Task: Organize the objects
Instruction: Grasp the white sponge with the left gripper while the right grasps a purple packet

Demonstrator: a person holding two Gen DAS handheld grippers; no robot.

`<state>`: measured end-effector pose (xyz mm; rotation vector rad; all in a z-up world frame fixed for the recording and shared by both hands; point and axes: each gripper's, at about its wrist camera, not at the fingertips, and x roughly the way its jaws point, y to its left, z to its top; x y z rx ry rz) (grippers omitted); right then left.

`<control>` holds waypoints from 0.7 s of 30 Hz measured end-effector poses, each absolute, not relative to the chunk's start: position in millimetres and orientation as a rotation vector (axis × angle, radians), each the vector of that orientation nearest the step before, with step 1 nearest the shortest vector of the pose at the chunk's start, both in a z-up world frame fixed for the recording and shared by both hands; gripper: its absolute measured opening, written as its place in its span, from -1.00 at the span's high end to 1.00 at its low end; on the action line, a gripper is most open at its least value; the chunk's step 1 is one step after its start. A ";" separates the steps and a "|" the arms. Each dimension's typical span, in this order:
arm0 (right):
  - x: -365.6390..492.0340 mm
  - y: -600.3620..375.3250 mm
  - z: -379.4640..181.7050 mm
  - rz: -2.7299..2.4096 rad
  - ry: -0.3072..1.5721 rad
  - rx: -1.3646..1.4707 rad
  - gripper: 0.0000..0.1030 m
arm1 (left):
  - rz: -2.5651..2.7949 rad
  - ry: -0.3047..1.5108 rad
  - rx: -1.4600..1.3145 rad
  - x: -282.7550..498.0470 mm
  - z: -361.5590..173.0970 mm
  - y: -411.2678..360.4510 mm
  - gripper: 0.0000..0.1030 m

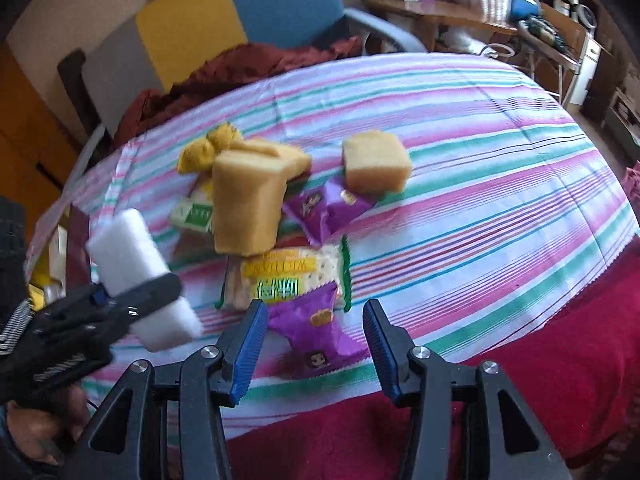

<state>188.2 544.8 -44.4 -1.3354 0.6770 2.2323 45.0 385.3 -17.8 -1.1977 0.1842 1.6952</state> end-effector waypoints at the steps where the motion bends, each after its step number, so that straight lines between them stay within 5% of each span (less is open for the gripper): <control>1: 185.9 544.6 -47.0 2.221 0.667 -1.370 0.03 | 1.701 0.181 -1.195 44.1 -15.8 378.0 0.00; 14: 152.5 528.0 -66.9 2.122 0.387 -1.751 0.04 | 1.766 0.150 -1.084 47.4 8.9 316.2 -0.02; 18: 139.7 523.9 -79.4 2.072 0.303 -1.852 0.35 | 1.804 0.152 -1.050 50.4 13.5 301.6 -0.02; 21: 141.5 521.2 -78.1 2.095 0.284 -1.854 0.38 | 1.838 0.154 -1.032 49.6 15.5 290.5 -0.02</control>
